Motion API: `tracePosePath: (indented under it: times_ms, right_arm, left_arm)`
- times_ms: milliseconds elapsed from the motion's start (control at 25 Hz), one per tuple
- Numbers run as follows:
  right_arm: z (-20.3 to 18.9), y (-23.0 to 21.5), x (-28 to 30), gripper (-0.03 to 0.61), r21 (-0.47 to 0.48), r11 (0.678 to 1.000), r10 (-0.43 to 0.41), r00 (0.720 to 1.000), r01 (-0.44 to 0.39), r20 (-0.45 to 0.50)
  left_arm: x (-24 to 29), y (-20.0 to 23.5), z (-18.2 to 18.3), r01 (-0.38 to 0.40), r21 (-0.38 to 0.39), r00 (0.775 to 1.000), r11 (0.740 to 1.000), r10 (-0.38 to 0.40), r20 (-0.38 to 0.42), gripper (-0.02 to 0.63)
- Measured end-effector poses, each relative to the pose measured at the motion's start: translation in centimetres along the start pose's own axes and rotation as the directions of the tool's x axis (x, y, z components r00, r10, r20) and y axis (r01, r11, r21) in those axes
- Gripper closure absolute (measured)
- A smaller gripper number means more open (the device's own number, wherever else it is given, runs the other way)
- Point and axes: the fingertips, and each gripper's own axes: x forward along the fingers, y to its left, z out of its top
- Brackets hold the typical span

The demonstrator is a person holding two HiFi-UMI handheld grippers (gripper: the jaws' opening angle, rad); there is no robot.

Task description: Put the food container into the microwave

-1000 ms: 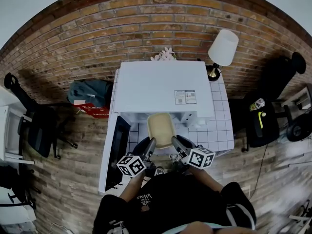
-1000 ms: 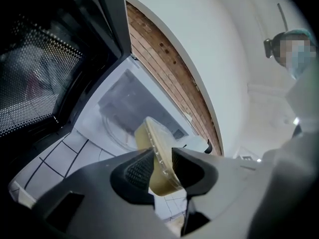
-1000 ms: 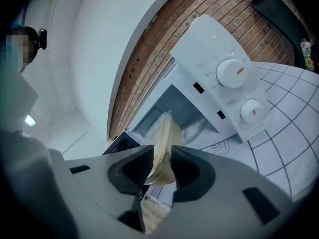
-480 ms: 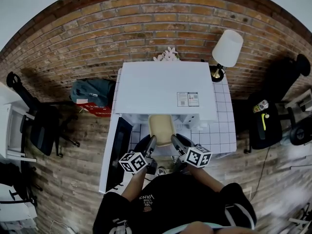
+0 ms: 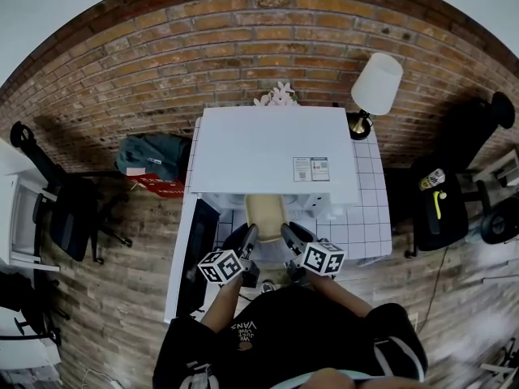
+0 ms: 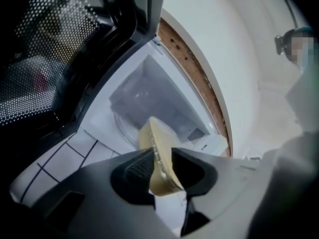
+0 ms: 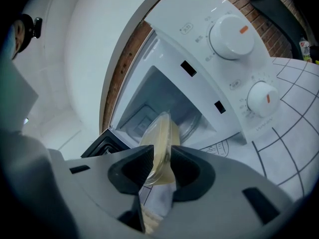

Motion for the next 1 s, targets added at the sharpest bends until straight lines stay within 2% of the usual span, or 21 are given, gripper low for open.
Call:
tracePosePath:
  times_ms: [1000]
  right_arm:
    - [0.7, -2.6, 3.6, 0.479, 0.02, 0.996, -0.082, 0.996, 0.083, -0.037]
  left_arm:
    - [3.4, 3.0, 0.5, -0.072, -0.009, 0.995, 0.997, 0.071, -0.067, 0.501]
